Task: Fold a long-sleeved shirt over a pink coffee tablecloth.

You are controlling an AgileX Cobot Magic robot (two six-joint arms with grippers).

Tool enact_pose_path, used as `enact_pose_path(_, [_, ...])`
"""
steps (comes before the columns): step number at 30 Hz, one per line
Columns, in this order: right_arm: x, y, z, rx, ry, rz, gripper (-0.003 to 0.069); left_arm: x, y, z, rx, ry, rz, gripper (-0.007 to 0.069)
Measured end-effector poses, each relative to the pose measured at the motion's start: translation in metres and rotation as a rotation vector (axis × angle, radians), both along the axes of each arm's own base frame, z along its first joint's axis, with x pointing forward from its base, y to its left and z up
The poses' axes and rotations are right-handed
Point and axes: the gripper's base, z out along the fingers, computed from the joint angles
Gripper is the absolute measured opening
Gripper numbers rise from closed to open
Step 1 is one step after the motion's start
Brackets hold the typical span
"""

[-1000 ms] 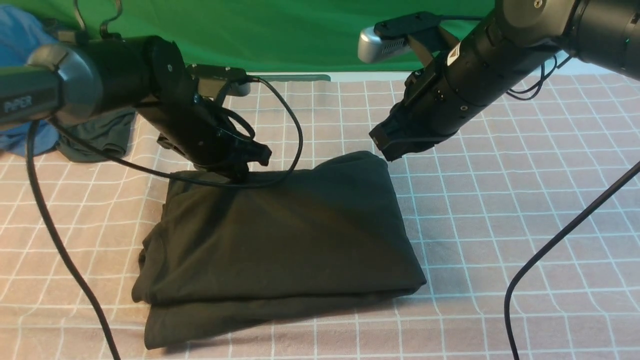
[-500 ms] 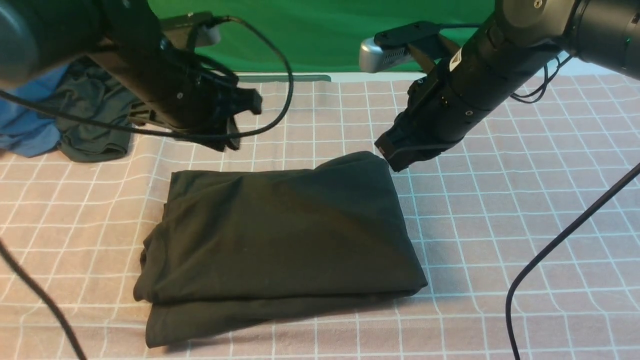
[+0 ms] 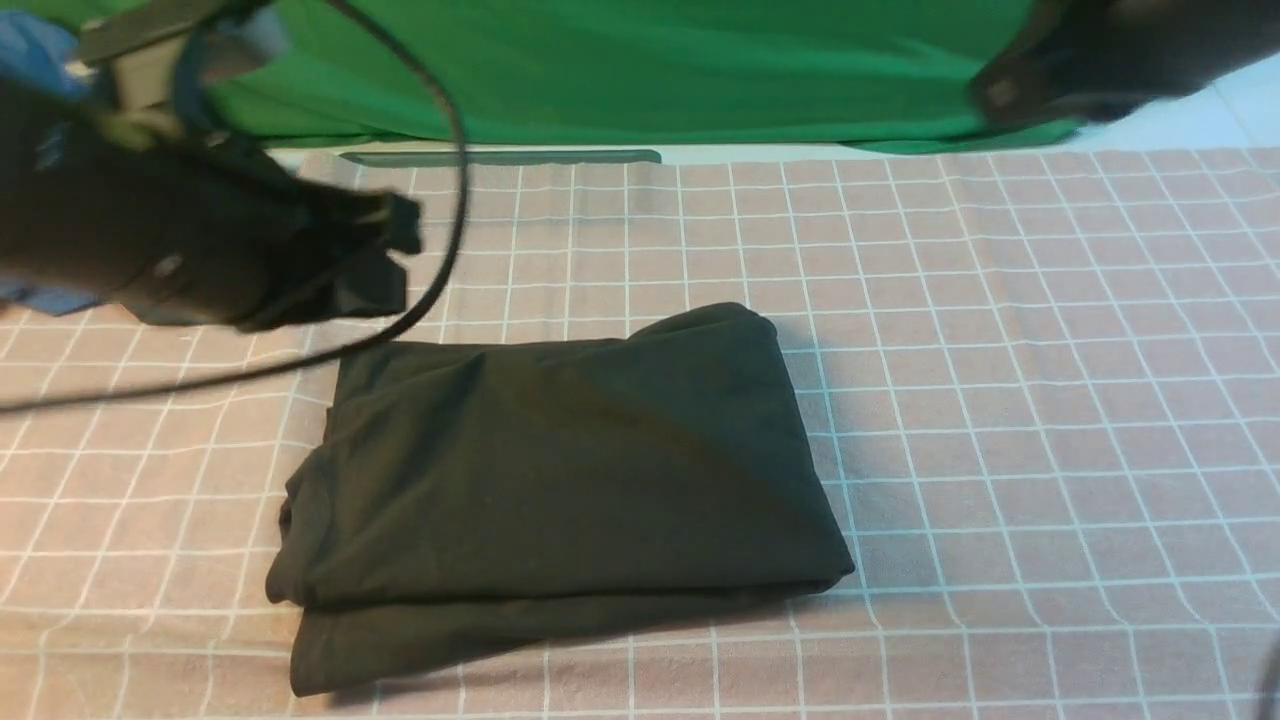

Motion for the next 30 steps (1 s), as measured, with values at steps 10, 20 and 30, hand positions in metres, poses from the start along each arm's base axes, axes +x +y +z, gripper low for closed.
enact_pose_path(10, [-0.111,-0.044,0.021,0.176,-0.424,-0.087,0.0037,-0.091,0.021,-0.005,-0.106,-0.247,0.086,0.0013])
enact_pose_path(20, [-0.21,-0.081,-0.004,0.342,-0.761,-0.135,0.0037,-0.152,0.034,-0.032,-0.192,-0.364,0.122,0.0013])
enact_pose_path(30, [-0.274,-0.103,-0.038,0.419,-0.942,-0.133,0.0037,-0.18,0.04,-0.051,-0.262,-0.448,0.145,0.0013])
